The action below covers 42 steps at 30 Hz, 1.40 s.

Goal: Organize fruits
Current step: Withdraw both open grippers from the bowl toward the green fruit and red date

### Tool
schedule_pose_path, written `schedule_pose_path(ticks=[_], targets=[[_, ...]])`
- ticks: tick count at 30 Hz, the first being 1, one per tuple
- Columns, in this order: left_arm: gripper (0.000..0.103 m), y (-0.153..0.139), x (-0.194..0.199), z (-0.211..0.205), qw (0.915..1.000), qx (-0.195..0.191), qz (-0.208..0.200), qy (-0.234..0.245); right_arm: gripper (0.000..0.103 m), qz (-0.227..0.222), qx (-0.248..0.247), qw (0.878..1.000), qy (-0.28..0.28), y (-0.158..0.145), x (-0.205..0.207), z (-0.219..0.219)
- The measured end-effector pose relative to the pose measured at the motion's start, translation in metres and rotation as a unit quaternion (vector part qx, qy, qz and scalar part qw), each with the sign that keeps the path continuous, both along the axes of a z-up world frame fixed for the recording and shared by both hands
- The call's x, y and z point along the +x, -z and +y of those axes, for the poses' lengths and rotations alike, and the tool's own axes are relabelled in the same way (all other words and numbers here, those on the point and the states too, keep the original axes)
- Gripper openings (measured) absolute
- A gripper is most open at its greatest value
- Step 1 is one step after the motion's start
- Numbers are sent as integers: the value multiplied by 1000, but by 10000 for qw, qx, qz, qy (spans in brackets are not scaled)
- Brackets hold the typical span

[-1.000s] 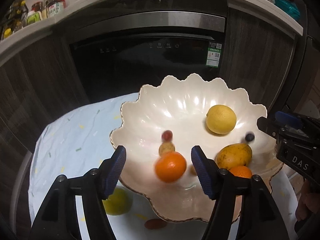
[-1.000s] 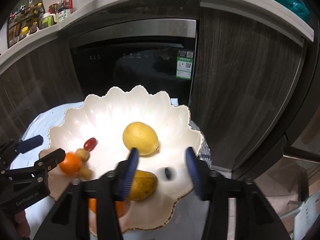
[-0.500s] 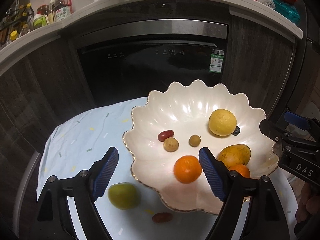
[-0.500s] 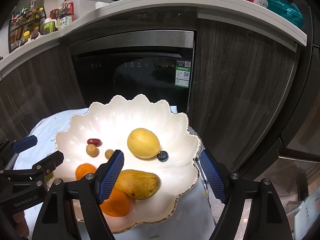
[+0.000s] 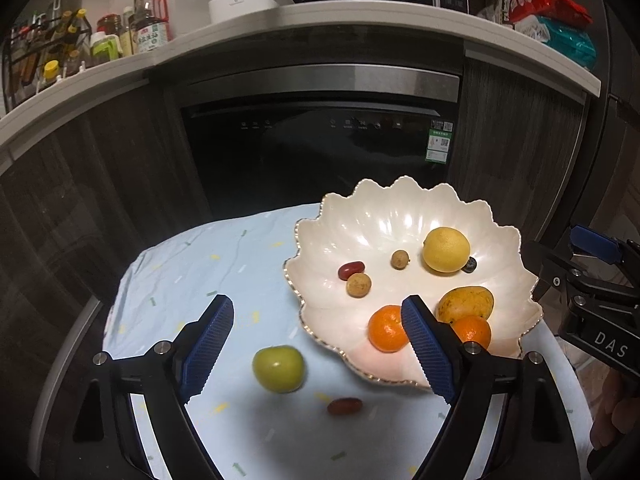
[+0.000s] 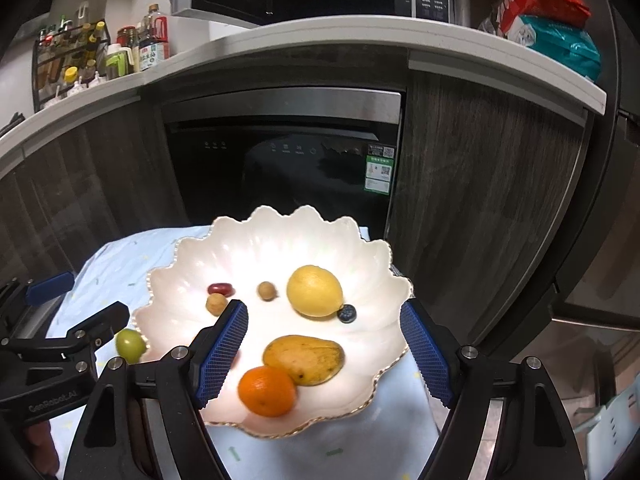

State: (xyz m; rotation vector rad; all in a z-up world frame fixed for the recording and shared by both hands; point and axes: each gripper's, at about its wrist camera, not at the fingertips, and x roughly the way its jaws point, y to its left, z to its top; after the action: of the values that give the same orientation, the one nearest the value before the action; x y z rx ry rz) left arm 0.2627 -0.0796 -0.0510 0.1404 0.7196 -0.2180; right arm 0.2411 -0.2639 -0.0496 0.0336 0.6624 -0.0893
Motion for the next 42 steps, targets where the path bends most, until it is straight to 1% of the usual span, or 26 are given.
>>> schedule_pose_path(ticks=[9,18,26,33,42], targets=[[86,-15,-24,23,9998,-11,-139,-125,79,-140,-27,9998,-145,-16,-20,21],[86,-16,-47,46,9997,-19,-130,-228,79,-170,-36,9994,-289,-21,-39,44],[86,-11,-65,67,9994,-15,-111,-332,79,-124,-67,9988,-462,-17,-52,68],[86,-4,-75,84,9994,-24,-82,-329,79,-73,-86,9982,-594,-9,-60,85],[86,8,-75,96,10000,-61,-48,-51,79,-1,-57,9977,-673,4,-62,103]])
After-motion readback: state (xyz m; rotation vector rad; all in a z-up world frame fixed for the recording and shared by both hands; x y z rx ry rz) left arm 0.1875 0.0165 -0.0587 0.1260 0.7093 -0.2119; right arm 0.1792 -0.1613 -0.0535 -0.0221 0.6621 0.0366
